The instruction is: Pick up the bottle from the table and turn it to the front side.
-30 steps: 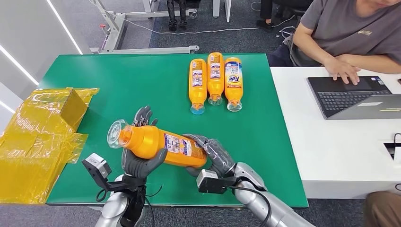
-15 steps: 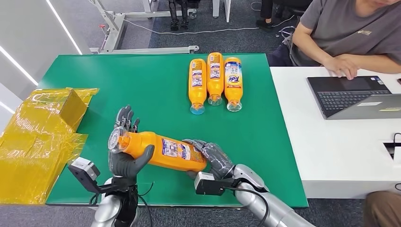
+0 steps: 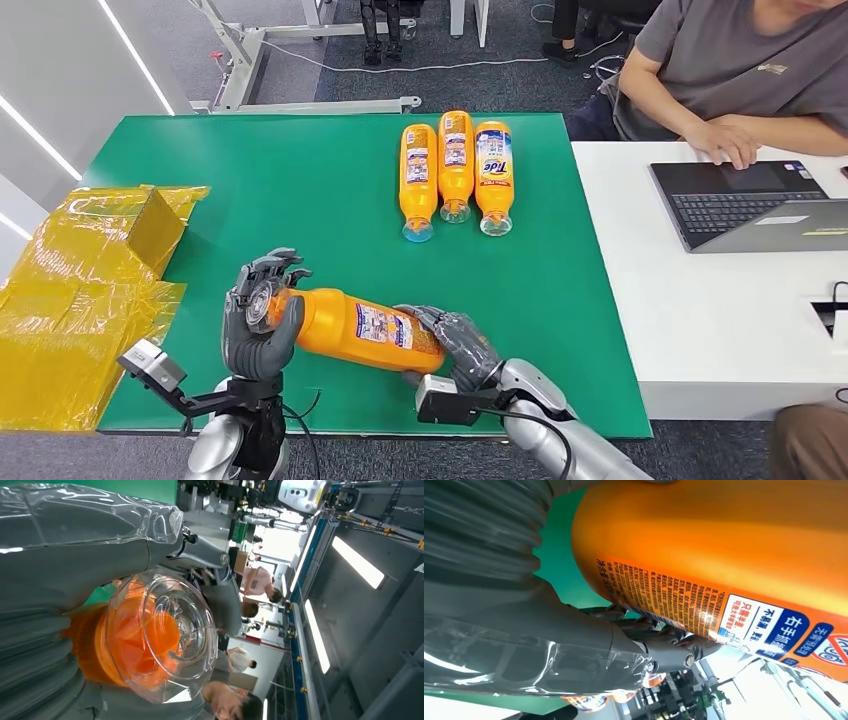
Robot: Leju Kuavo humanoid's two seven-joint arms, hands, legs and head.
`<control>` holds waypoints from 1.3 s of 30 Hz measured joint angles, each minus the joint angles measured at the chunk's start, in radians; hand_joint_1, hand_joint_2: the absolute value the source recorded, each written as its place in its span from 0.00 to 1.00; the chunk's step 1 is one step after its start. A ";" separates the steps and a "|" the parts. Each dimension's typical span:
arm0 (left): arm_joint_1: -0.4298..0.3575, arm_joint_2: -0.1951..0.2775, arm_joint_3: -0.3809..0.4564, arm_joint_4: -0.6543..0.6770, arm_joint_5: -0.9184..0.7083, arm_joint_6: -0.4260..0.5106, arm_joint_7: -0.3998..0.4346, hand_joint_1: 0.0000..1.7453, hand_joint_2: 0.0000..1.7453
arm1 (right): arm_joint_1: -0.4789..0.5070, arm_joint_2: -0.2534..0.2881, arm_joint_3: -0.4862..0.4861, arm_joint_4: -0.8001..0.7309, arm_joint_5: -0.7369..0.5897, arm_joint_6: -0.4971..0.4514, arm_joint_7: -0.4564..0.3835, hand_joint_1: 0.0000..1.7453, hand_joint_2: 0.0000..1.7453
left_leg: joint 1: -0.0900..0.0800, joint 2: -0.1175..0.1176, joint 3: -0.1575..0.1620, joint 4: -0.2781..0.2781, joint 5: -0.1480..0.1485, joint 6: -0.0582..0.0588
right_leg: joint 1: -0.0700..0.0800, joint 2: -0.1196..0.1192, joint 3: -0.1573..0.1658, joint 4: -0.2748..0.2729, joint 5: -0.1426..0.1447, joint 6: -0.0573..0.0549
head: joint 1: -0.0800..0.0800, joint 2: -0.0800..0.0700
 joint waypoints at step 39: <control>-0.078 0.032 -0.111 0.137 0.050 0.043 0.000 1.00 1.00 | -0.025 0.044 -0.018 0.046 -0.098 -0.082 -0.056 1.00 1.00 | 0.000 0.000 0.000 0.000 0.000 0.000 | 0.000 0.000 0.000 0.000 0.000 0.000 | 0.000 0.000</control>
